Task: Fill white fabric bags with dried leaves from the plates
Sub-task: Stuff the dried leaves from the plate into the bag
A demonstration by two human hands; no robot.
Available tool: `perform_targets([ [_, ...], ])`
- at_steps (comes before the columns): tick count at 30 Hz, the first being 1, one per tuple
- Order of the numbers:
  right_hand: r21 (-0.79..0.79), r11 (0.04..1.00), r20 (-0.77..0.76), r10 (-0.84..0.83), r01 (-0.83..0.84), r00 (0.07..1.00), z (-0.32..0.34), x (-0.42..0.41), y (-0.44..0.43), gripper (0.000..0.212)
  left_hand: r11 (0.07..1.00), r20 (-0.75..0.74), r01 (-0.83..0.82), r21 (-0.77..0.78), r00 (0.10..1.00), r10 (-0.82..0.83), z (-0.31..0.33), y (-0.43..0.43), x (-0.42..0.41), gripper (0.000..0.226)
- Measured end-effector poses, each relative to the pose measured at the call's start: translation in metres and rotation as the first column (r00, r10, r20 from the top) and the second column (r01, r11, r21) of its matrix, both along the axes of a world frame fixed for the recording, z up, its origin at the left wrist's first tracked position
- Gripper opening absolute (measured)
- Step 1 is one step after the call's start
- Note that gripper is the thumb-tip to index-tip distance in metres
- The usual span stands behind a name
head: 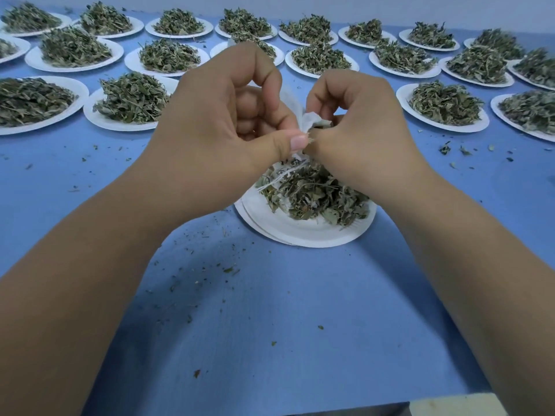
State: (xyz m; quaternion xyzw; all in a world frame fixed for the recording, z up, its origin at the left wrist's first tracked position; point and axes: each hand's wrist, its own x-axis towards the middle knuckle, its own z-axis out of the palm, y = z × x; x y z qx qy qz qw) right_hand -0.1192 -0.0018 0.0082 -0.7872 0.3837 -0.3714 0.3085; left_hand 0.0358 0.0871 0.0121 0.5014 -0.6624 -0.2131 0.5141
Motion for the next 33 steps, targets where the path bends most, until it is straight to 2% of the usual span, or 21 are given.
perform_targets([
  [5,-0.026,1.0,-0.024,0.004,-0.005,1.0,0.0,-0.001,0.002,0.023,0.973,0.186,-0.219,-0.076,0.955,0.23,-0.008,-0.004,0.003,0.024],
  [8,0.051,0.995,-0.015,0.081,-0.08,0.997,0.002,-0.004,0.005,0.024,0.94,0.244,-0.307,-0.149,0.91,0.336,-0.008,-0.004,0.005,0.019],
  [13,0.186,0.965,0.063,0.177,-0.186,0.982,0.005,-0.008,0.006,0.017,0.921,0.334,-0.343,-0.187,0.859,0.388,-0.006,-0.002,0.005,0.02],
  [18,0.154,0.976,0.063,0.145,-0.153,0.987,0.005,-0.007,0.005,0.013,0.918,0.382,-0.362,-0.163,0.834,0.397,-0.005,-0.002,0.005,0.026],
  [25,-0.099,0.99,-0.019,0.096,-0.098,0.995,0.003,-0.005,0.013,0.021,0.91,0.33,-0.384,-0.157,0.848,0.415,-0.009,-0.006,0.005,0.021],
  [28,-0.217,0.971,-0.068,0.088,-0.101,0.994,0.001,-0.004,0.017,0.02,0.904,0.238,-0.403,-0.141,0.873,0.426,-0.008,-0.008,0.005,0.016],
  [33,-0.284,0.952,-0.042,0.104,-0.112,0.994,0.0,-0.004,0.021,0.016,0.915,0.101,-0.389,-0.105,0.911,0.399,-0.006,-0.008,0.004,0.012],
])
